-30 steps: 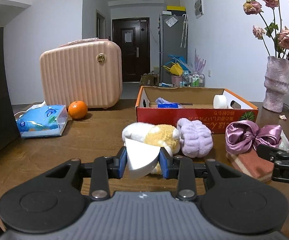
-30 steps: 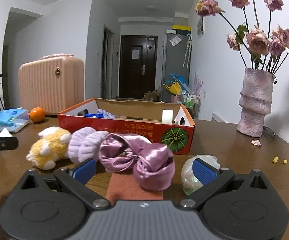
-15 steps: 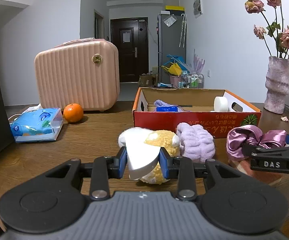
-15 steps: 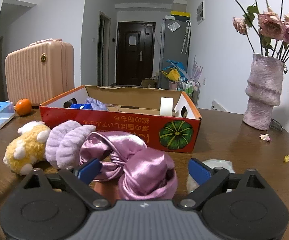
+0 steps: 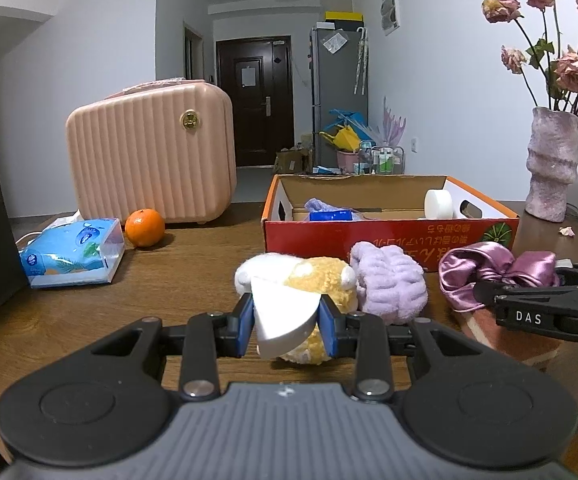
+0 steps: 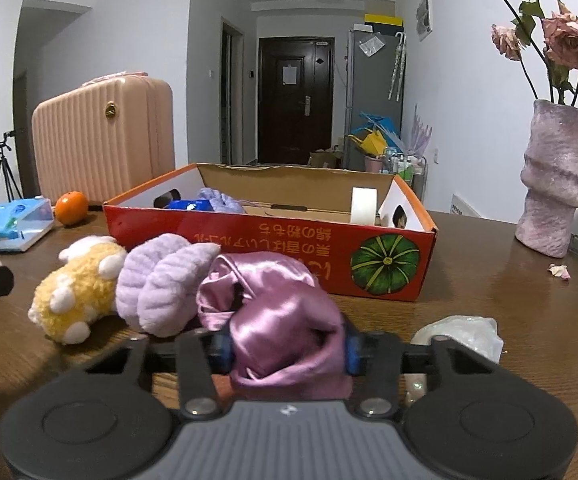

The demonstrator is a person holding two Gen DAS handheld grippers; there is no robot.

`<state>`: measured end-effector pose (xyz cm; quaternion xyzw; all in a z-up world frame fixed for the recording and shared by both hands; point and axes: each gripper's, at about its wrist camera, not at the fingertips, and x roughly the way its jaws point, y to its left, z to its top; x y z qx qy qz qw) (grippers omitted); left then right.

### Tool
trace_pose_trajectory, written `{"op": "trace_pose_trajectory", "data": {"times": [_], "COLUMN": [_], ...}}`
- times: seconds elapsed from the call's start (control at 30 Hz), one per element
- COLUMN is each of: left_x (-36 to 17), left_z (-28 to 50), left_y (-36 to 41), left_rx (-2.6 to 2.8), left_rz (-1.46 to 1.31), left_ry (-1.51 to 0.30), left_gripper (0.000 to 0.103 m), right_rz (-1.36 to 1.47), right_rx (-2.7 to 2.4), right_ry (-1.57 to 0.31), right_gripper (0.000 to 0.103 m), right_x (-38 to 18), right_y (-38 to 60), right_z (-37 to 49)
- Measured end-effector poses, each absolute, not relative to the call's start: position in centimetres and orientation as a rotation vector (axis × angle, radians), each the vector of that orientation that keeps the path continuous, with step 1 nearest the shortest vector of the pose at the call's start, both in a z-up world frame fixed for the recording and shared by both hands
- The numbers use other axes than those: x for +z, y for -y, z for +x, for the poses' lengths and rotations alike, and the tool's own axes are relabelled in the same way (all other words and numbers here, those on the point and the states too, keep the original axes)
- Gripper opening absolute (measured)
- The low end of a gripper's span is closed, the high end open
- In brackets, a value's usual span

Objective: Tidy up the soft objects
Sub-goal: 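Carry the sponge wedge and satin bow with both grippers over the box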

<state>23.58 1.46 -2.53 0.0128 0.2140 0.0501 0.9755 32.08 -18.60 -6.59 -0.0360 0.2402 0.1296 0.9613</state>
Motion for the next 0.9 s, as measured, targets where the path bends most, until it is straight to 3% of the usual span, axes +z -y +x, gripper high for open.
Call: {"op": "trace_pose_trajectory", "data": {"times": [0.2,0.9], "left_x": [-2.4,-0.3], "left_z": [23.3,23.2], "left_y": [-1.4,-1.2], "left_rx": [0.096,0.090], "left_rz": [0.028,-0.007], "left_ry": [-0.420,-0.373], "left_gripper": [0.034,0.034], "right_rz": [-0.084,0.001], "right_rx": [0.269,0.224], "right_ry": [-0.462,-0.303], "right_gripper": [0.035,0.035], "right_x": [-6.3,-2.8], "right_y": [18.5,19.6], "right_z": [31.6,29.8]}}
